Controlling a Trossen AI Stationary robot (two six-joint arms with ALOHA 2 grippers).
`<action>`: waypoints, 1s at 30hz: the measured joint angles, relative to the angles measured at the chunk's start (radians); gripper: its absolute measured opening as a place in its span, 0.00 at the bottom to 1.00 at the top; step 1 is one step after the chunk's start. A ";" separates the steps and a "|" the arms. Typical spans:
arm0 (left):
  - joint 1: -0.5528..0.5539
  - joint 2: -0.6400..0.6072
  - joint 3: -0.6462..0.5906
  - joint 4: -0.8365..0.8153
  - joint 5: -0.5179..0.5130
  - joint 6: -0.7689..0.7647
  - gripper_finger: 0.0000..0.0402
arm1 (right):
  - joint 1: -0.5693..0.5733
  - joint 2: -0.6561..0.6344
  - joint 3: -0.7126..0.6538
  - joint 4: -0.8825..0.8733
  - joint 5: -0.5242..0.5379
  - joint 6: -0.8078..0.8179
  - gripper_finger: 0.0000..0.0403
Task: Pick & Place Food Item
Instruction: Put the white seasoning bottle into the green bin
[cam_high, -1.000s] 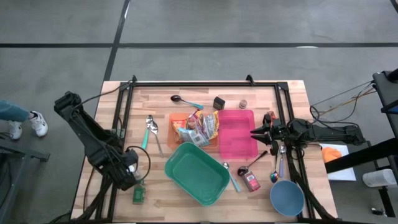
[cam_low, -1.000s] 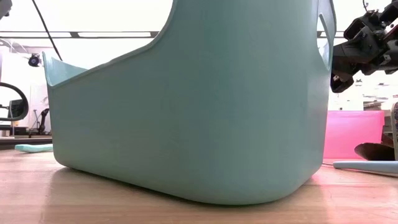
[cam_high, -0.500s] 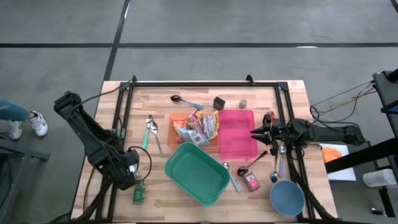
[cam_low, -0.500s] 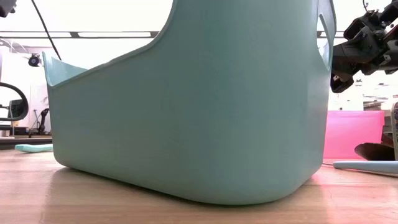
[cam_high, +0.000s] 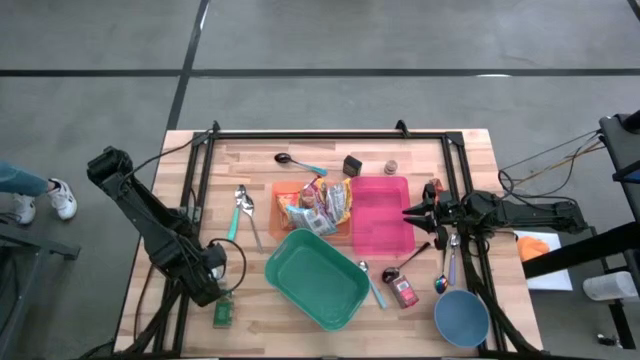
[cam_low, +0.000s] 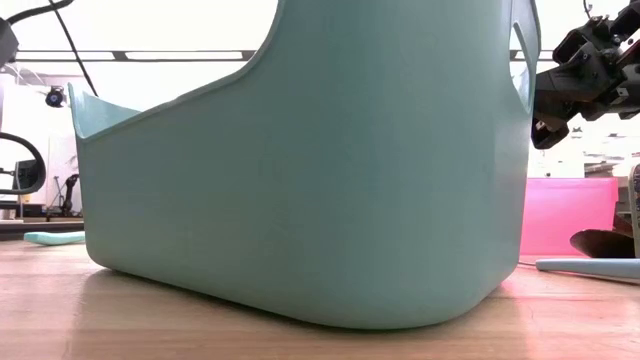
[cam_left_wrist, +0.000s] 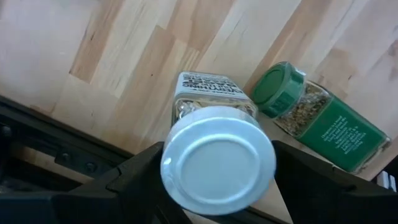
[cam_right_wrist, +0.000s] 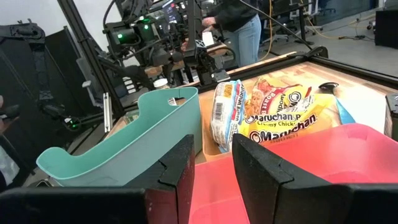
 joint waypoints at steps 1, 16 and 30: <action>0.000 0.000 -0.005 0.004 0.000 -0.002 0.71 | 0.000 0.000 0.000 0.000 0.000 0.000 0.27; 0.000 0.000 -0.015 0.026 -0.005 -0.014 0.56 | 0.000 0.000 0.000 0.000 0.000 0.000 0.27; 0.001 -0.002 0.012 0.011 -0.004 -0.032 0.46 | 0.000 0.000 0.000 0.000 0.000 0.000 0.27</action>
